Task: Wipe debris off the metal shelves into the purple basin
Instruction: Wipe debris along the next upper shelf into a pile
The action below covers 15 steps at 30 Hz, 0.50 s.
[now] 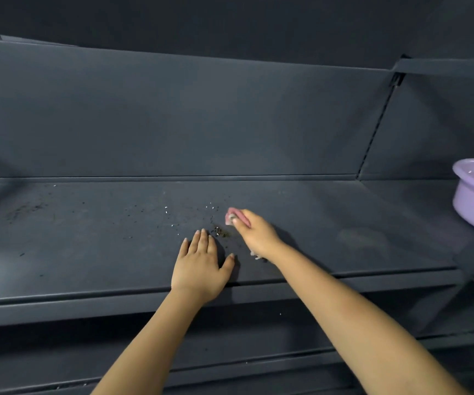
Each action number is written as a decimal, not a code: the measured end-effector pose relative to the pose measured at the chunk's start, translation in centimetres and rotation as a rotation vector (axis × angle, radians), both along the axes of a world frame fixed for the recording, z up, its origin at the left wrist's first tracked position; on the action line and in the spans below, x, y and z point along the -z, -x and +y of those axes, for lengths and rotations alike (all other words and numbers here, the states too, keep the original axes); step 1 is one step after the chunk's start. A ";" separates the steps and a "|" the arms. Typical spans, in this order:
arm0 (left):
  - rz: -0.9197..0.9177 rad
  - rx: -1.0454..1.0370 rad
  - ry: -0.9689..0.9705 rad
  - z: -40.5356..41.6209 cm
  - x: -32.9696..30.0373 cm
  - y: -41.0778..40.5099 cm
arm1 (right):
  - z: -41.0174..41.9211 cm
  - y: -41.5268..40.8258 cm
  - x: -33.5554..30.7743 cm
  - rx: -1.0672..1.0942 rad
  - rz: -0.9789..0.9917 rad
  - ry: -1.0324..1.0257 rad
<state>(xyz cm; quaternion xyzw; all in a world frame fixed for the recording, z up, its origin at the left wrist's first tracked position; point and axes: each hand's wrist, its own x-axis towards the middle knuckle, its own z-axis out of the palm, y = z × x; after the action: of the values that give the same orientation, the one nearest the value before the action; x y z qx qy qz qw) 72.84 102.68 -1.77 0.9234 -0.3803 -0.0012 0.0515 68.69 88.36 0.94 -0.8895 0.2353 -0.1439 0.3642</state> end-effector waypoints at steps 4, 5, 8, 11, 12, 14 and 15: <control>0.013 0.020 0.009 0.1 0.0 0.0 | -4.3 4.4 -0.1 0.206 0.037 0.125; 0.009 0.028 0.015 0.2 0.0 0.0 | -5.7 5.8 0.1 0.274 0.068 0.169; -0.008 0.079 0.046 0.8 -0.2 0.2 | -8.9 10.0 1.1 0.450 0.186 0.289; -0.050 0.127 0.068 2.3 -0.2 -0.3 | -9.0 11.2 1.3 0.455 0.234 0.376; -0.069 0.130 0.070 3.1 -0.1 -0.6 | -8.4 10.7 1.3 0.433 0.233 0.396; -0.093 0.103 0.054 4.9 0.0 -1.3 | -6.4 9.1 0.9 0.387 0.213 0.418; -0.104 0.084 0.044 5.8 0.1 -1.7 | -5.2 8.1 0.9 0.353 0.203 0.425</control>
<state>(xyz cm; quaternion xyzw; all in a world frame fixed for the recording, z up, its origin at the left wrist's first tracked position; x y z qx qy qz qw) 74.54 108.47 -1.86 0.9041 -0.4209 0.0530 0.0521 60.61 83.13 0.06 -0.9010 0.3863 -0.1615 0.1137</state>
